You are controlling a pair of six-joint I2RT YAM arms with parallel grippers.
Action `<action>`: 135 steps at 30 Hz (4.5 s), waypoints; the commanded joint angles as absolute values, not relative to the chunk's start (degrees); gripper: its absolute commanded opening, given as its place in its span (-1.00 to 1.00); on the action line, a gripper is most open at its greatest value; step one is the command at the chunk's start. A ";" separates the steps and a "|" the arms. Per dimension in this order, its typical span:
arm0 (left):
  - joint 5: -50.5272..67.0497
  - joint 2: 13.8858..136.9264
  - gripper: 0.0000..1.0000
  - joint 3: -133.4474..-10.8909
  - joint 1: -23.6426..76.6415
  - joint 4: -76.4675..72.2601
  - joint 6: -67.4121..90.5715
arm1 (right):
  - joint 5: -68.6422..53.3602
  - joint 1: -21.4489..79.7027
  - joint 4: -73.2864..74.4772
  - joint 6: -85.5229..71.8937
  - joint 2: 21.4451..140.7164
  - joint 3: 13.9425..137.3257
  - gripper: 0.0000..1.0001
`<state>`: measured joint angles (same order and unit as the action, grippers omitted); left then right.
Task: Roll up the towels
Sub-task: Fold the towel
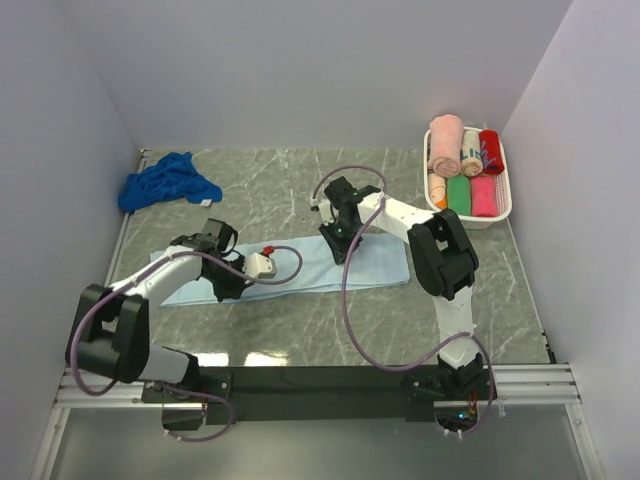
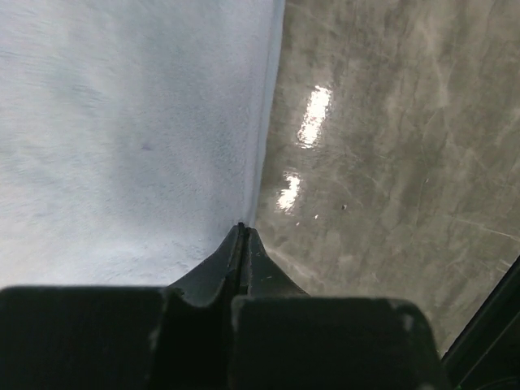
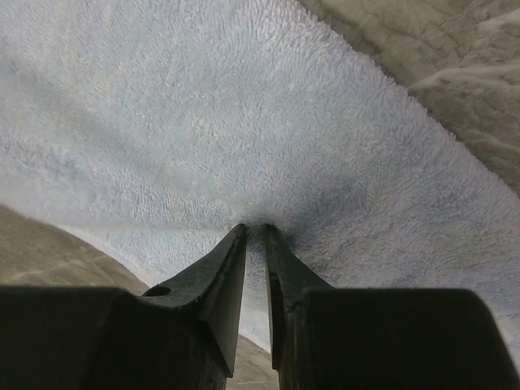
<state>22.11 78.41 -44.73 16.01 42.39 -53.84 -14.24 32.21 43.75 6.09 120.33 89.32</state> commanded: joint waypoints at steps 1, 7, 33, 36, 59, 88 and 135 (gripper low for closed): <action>21.11 82.60 -0.99 -43.24 16.26 39.91 -53.53 | -12.83 31.55 47.28 7.38 118.48 88.86 -0.53; 21.97 79.91 -0.33 -46.58 14.77 42.18 -50.62 | -15.55 29.80 50.09 9.22 114.27 89.03 -0.49; 7.13 111.26 -0.62 -75.31 -21.44 37.36 -24.62 | -0.10 20.22 45.26 7.65 119.79 85.77 -0.53; 5.54 117.22 -0.66 -81.37 -21.62 37.52 -22.07 | 2.81 19.43 48.24 7.91 124.26 92.70 -0.53; 19.60 103.45 -0.25 -76.21 -21.80 40.96 -18.90 | -7.30 18.37 54.58 6.15 118.30 94.22 -0.57; 26.45 96.68 -0.19 -69.34 -21.88 40.95 -19.51 | -0.87 9.23 50.54 -1.39 119.09 98.79 0.10; 37.01 95.01 0.99 -83.40 -22.24 51.33 -12.22 | -15.03 24.08 55.37 -2.28 126.28 110.38 -1.00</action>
<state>34.30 97.73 -80.60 -21.91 49.47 -15.29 -13.87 23.49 54.26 -0.12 123.37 106.56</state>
